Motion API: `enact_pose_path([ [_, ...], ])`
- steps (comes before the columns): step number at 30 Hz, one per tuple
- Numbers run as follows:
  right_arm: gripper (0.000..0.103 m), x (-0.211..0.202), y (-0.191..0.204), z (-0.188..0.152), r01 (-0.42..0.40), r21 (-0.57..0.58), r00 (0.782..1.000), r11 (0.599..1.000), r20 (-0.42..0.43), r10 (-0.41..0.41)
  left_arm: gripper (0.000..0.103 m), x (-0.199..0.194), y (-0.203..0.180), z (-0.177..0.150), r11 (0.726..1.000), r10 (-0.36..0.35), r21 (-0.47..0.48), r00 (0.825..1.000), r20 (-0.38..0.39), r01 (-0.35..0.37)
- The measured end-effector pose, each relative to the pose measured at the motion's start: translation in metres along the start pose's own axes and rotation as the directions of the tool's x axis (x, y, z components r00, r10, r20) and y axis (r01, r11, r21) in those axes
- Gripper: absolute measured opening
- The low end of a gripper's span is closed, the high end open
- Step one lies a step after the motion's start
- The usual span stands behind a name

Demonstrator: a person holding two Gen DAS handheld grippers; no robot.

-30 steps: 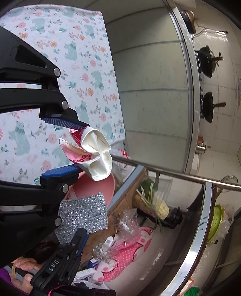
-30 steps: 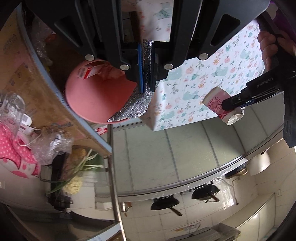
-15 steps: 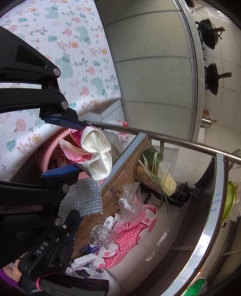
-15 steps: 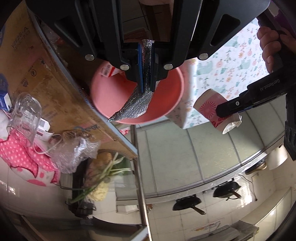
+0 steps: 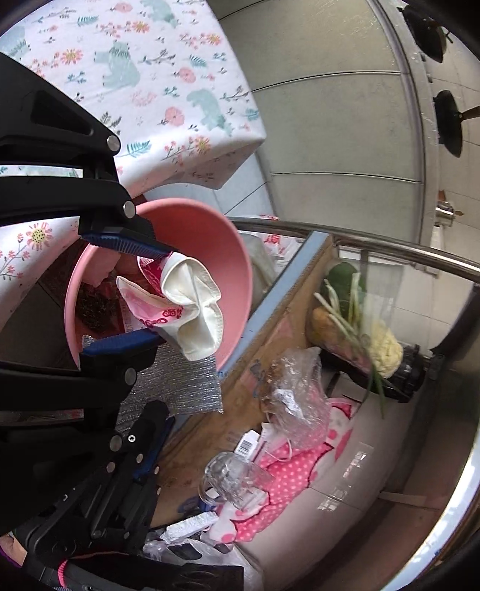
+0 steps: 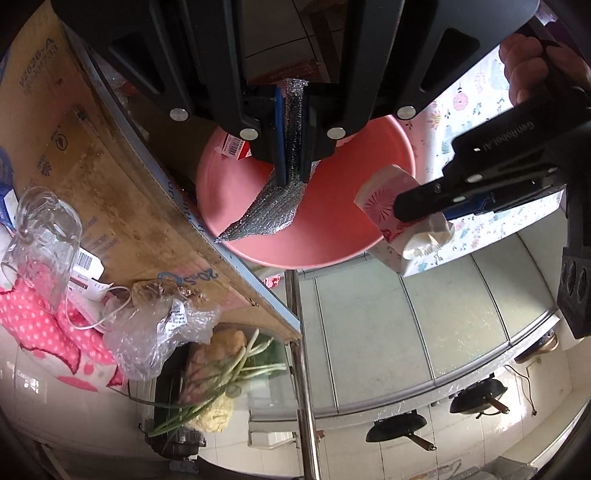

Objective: Collect trash
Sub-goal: 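Carry the paper cup and scrubber pad in both grippers over the pink bucket, then open both grippers to drop the cup and scrubber pad into the bucket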

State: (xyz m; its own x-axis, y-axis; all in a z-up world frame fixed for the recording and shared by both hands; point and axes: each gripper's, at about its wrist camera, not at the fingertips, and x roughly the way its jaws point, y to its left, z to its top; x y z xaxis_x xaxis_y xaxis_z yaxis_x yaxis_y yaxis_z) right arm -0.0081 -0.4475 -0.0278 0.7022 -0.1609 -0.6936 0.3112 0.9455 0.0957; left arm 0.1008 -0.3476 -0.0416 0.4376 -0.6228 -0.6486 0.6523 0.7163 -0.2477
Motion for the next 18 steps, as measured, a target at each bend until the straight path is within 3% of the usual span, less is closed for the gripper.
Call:
enact_pose_path([
  [18, 0.007, 0.032, -0.002, -0.002, 0.030, 0.001, 0.998, 1.000, -0.049, -0.030, 0.039, 0.034, 0.004, -0.004, 1.000, 0.019, 0.003, 0.999, -0.050, -0.019],
])
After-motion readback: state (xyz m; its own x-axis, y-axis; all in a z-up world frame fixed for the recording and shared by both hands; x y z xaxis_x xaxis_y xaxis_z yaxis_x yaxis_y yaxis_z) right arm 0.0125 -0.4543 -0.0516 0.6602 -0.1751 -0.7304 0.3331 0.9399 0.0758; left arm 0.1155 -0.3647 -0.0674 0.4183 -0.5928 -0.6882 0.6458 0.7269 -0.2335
